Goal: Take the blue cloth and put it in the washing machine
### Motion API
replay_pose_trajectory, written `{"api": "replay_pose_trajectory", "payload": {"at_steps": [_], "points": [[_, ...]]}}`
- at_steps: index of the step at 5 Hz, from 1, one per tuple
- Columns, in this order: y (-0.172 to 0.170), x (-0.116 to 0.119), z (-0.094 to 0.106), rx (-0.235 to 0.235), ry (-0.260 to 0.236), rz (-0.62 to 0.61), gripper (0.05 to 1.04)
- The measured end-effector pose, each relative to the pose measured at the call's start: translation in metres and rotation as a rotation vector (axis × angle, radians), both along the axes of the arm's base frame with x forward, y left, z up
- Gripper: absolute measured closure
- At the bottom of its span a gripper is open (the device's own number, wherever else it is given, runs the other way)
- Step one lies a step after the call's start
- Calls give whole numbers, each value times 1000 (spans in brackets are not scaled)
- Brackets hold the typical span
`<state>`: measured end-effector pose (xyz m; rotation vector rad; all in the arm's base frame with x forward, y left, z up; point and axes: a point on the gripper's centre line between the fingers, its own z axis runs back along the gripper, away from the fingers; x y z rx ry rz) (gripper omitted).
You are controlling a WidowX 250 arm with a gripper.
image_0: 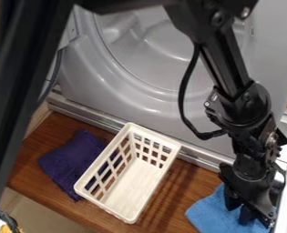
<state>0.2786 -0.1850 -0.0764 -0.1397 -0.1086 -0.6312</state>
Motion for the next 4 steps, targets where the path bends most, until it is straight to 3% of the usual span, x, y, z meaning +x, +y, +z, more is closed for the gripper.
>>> {"api": "replay_pose_trajectory", "payload": {"at_steps": [1,2,3,4], "points": [[2,-3,0,1,17,11,910],[4,-9,1,-12,24,30,1008],[8,-13,13,-13,14,30,1023],[16,-10,39,-30,-29,18,1024]]}}
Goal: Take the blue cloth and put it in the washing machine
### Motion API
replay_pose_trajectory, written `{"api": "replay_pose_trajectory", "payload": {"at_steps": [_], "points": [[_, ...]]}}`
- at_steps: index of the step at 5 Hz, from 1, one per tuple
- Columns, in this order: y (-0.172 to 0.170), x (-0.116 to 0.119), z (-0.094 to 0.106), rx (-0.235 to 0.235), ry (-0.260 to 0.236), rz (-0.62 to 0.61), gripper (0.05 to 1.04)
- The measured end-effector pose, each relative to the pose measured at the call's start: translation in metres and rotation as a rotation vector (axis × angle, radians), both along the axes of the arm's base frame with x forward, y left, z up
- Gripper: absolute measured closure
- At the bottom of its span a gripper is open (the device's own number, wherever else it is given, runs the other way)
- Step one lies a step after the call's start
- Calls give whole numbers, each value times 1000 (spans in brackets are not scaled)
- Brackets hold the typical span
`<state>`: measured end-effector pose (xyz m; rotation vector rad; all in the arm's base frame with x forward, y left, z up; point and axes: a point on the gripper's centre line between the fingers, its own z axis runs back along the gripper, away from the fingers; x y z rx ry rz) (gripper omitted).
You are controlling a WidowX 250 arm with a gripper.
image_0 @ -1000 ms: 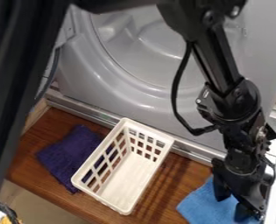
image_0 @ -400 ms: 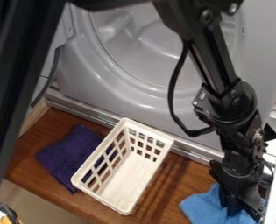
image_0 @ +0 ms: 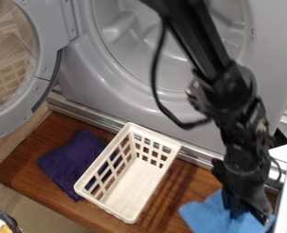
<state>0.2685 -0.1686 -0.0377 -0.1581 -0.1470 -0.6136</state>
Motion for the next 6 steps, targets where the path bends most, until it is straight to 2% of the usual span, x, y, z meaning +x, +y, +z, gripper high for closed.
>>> {"api": "replay_pose_trajectory", "payload": {"at_steps": [1,2,3,4,5,6], "points": [[10,-5,28,-5,-54,8,1024],[26,-15,52,35,-48,50,1024],[57,-18,72,60,-56,125,1024],[78,-18,93,70,-103,187,1024],[112,-2,112,69,-198,282,1024],[125,16,121,51,-268,295,1024]]}}
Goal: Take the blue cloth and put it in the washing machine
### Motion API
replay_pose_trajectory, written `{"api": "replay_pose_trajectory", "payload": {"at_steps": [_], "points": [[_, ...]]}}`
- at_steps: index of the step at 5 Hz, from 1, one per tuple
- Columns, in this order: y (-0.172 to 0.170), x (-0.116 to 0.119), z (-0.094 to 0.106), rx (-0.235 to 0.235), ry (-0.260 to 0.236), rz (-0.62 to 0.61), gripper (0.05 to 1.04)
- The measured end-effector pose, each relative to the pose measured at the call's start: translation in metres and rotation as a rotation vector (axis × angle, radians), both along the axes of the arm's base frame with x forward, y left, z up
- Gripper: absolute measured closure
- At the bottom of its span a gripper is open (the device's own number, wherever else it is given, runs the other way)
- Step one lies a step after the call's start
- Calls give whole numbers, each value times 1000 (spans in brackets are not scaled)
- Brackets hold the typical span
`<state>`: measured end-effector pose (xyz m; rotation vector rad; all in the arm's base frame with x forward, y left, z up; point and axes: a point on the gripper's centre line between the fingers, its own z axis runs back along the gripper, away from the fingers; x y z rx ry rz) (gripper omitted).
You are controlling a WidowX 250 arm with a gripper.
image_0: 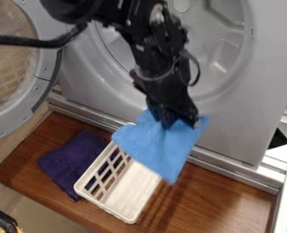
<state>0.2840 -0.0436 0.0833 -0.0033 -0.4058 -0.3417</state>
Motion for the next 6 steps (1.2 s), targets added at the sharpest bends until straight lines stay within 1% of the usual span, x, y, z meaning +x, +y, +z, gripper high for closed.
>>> {"api": "replay_pose_trajectory", "payload": {"at_steps": [1,2,3,4,5,6], "points": [[17,22,7,15,-44,35,1024],[26,40,11,11,-68,70,1024],[29,67,4,4,-71,97,1024],[27,94,-6,-13,-82,125,1024],[26,121,-19,-17,-72,133,1024],[20,141,-18,-8,-62,118,1009]]}}
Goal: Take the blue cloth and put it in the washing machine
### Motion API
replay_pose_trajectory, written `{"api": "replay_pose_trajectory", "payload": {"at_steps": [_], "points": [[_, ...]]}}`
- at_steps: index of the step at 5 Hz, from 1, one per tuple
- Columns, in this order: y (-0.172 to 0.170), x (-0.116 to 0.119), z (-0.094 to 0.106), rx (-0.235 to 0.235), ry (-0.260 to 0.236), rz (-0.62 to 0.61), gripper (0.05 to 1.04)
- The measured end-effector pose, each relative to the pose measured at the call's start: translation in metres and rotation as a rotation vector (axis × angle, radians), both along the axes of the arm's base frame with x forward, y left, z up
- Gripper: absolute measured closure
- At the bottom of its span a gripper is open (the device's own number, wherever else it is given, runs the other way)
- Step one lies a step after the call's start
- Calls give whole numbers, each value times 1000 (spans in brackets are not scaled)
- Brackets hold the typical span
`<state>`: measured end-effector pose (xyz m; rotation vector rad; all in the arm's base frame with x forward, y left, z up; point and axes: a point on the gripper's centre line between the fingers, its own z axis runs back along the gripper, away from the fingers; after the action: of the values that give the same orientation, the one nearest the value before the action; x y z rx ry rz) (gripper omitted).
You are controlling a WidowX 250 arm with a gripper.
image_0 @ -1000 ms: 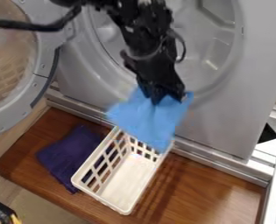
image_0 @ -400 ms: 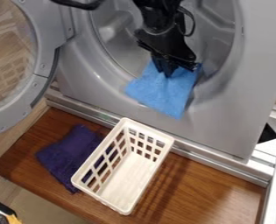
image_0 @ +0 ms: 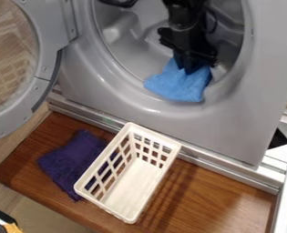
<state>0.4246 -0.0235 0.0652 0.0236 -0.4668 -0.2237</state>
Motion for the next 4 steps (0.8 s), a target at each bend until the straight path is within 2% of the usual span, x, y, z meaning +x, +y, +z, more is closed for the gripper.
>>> {"api": "replay_pose_trajectory", "payload": {"at_steps": [1,2,3,4], "points": [[-5,7,0,-18,28,-18,863],[-8,6,0,-30,32,-20,606],[-11,6,0,-35,26,-20,308],[-10,0,-3,-37,30,-15,102]]}}
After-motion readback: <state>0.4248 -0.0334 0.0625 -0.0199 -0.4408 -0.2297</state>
